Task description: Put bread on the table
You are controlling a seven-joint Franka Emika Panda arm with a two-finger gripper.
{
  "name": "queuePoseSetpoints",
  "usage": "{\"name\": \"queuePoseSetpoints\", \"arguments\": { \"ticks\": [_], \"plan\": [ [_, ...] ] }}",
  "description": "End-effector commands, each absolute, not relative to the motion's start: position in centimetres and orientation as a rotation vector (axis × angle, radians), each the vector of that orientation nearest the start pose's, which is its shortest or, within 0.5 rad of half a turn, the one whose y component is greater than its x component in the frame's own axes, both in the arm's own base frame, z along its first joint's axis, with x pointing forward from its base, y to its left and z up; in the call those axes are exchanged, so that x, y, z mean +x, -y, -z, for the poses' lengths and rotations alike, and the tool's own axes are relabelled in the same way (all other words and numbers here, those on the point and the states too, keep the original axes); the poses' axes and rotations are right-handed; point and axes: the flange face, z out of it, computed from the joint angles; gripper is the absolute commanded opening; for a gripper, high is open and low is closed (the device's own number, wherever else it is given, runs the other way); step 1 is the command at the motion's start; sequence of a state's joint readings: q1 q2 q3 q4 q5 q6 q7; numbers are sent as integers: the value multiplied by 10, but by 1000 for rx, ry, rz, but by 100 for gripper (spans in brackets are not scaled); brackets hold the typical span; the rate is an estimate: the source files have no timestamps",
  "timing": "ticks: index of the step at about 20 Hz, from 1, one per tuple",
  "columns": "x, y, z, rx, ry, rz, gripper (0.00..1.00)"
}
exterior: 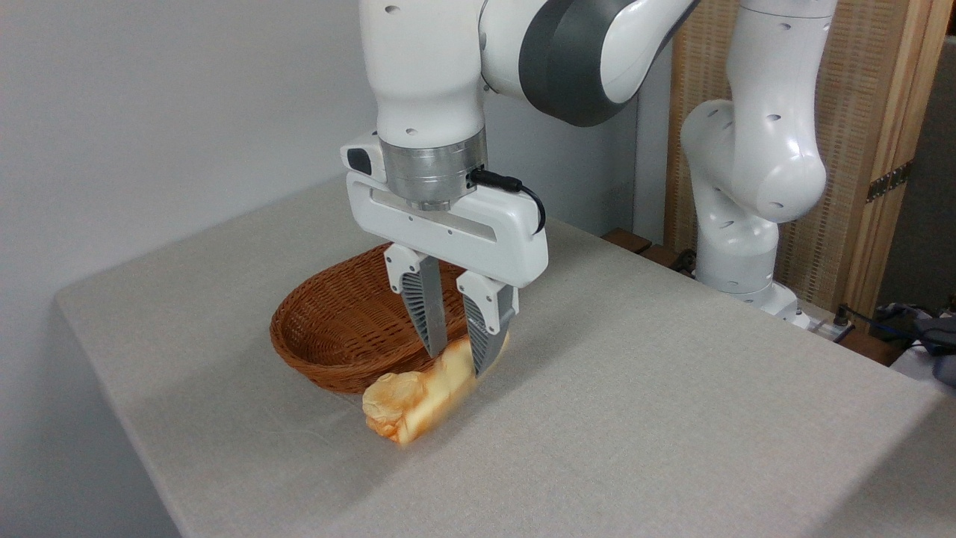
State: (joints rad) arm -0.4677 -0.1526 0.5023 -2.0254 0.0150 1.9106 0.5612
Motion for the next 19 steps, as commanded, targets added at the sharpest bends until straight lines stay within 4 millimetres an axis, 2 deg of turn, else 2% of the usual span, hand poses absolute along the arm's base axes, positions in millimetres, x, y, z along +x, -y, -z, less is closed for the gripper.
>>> {"name": "queuePoseSetpoints", "arguments": {
  "ticks": [1,5,7,9,12,15,17,19],
  "plan": [
    [519,-28,-514,-3075,-854,71,100],
    [520,-24,-515,-3070,-865,73,100],
    [522,-18,-525,-3062,-878,107,100],
    [526,6,-540,-3038,-937,153,100],
    [528,31,-558,-3033,-995,218,100],
    [526,62,-565,-2997,-1075,237,100],
    [526,71,-567,-2974,-1099,255,100],
    [528,71,-572,-2975,-1090,290,100]
  ]
}}
